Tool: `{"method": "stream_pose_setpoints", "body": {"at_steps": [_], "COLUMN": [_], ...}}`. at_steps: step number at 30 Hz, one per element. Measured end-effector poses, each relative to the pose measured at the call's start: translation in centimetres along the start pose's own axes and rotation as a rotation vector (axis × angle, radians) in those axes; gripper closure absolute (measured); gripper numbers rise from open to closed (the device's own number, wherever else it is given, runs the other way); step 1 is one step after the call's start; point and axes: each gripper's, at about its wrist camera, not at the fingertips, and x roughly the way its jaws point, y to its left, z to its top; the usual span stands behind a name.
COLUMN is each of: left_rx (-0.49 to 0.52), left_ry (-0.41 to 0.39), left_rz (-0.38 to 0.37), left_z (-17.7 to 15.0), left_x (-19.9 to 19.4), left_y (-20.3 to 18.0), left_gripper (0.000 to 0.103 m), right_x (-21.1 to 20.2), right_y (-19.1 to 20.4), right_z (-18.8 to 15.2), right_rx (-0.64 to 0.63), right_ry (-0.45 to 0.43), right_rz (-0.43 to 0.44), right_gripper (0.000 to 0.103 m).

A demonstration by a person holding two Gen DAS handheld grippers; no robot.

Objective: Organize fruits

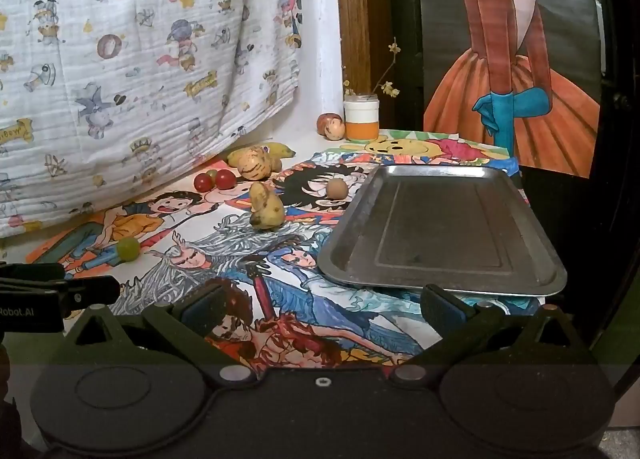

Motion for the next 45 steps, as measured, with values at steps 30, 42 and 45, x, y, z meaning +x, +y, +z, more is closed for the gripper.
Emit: {"method": "stream_pose_setpoints", "body": {"at_steps": [30,42,45], "left_rx": [-0.001,-0.001,-0.001], "left_ry": [0.002,0.002,0.002], "left_rz": [0.000,0.000,0.000], "left_z": [0.00,0.00,0.00], "left_x": [0.01,0.01,0.01], "left_y": [0.00,0.00,0.00], "left_gripper": [0.000,0.000,0.000], "right_x": [0.22,0.29,0.28], "right_y": [0.05,0.12,0.11], "right_z": [-0.14,-0.15,-0.11], "right_rx": [0.003,0.004,0.004], "right_ry": [0.008,0.011,0.011], "right_rz": [0.002,0.003,0.003], "right_gripper": [0.000,0.000,0.000]}}
